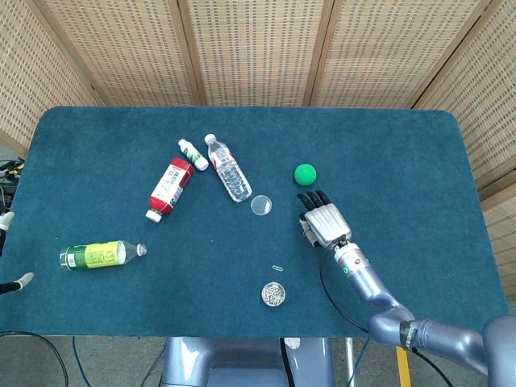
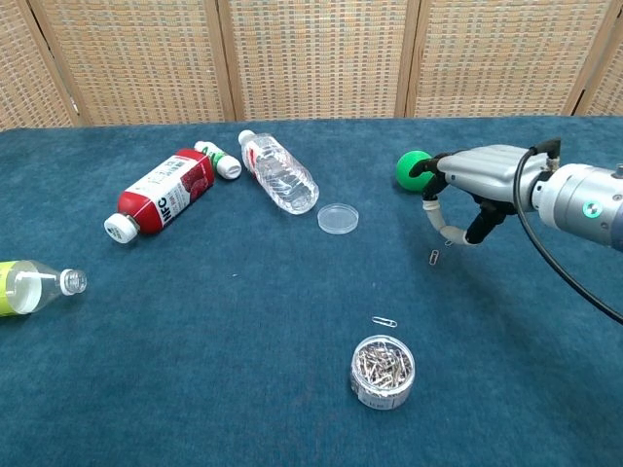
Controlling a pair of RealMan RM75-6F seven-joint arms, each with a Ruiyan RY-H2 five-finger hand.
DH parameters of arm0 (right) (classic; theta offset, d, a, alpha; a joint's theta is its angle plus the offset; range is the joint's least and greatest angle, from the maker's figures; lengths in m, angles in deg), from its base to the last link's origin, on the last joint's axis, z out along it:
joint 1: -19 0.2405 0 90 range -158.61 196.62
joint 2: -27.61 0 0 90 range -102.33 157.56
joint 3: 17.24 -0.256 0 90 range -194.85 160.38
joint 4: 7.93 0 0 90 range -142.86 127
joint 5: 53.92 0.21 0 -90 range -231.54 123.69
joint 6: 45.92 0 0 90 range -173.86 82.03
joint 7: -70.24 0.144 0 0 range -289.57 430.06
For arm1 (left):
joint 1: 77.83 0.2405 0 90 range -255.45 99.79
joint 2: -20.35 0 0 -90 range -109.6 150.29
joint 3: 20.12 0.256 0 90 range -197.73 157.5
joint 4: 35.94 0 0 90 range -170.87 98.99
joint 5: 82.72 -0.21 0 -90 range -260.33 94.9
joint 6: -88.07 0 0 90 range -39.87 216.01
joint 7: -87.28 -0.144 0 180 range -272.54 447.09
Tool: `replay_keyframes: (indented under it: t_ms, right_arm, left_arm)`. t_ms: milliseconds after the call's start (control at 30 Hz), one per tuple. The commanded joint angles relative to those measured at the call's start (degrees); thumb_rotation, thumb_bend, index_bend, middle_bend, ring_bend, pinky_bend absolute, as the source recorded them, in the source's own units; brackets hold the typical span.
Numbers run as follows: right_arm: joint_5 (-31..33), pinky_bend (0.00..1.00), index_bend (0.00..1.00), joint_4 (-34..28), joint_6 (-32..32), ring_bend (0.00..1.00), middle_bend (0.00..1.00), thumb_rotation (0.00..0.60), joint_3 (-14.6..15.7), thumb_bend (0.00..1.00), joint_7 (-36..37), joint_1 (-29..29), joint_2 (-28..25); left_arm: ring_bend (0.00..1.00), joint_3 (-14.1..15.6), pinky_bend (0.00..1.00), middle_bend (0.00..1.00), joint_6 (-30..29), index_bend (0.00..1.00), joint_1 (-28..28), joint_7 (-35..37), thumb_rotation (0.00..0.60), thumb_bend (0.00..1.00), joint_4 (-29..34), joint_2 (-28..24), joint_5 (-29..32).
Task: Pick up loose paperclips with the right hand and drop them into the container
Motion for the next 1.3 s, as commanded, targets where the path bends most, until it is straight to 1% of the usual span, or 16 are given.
replay_keyframes:
  t_ms: [33, 133, 267, 333, 867, 1167, 1300]
  right_arm:
    - [2.7, 0.05, 0.54, 2.5, -1.1, 0.00, 0.07, 0.600, 0.0, 0.94, -2.2, 1.0, 1.6]
    - [4.2, 0.05, 0.51, 4.6, -1.5, 0.00, 0.07, 0.600, 0.3, 0.96, -3.7, 1.5, 2.6]
    - [6.6, 0.05, 0.41, 7.2, -2.2, 0.00, 0.07, 0.600, 0.2, 0.98, -5.4, 2.2, 4.0]
    - [6.9, 0.05, 0.39, 7.5, -2.5, 0.00, 0.07, 0.600, 0.0, 1.00, -5.1, 2.4, 4.1]
    - [7.2, 0.05, 0.38, 11.1, -3.3, 0.00, 0.07, 0.600, 0.9, 1.00, -4.4, 3.3, 5.1]
    - [8.4, 0.05, 0.38, 14.8, -4.7, 0.00, 0.07, 0.600, 1.5, 1.00, -5.2, 3.9, 6.8]
    - [8.7, 0.05, 0.38, 14.8, -4.6, 0.00, 0.07, 0.600, 2.2, 1.00, -6.2, 3.6, 6.3]
  left_arm:
    - [0.00, -0.1, 0.00, 0.00, 0.4, 0.00, -0.2, -0.1, 0.600, 0.00, -0.2, 0.1, 0.4]
    - [0.00, -0.3, 0.00, 0.00, 0.6, 0.00, -0.3, -0.1, 0.600, 0.00, -0.4, 0.1, 0.8]
    - [0.00, -0.4, 0.00, 0.00, 0.8, 0.00, -0.4, -0.2, 0.600, 0.00, -0.5, 0.2, 1.4]
    - [0.00, -0.5, 0.00, 0.00, 1.0, 0.00, -0.5, -0.3, 0.600, 0.00, -0.7, 0.3, 1.7]
    - [0.00, -0.6, 0.00, 0.00, 1.7, 0.00, -1.1, -1.1, 0.600, 0.00, -1.0, 0.8, 2.8]
    - [0.00, -0.7, 0.00, 0.00, 1.6, 0.00, -1.1, -1.3, 0.600, 0.00, -1.2, 1.0, 3.1]
    - [0.00, -0.7, 0.00, 0.00, 1.7, 0.00, -1.2, -1.3, 0.600, 0.00, -1.2, 1.0, 3.3]
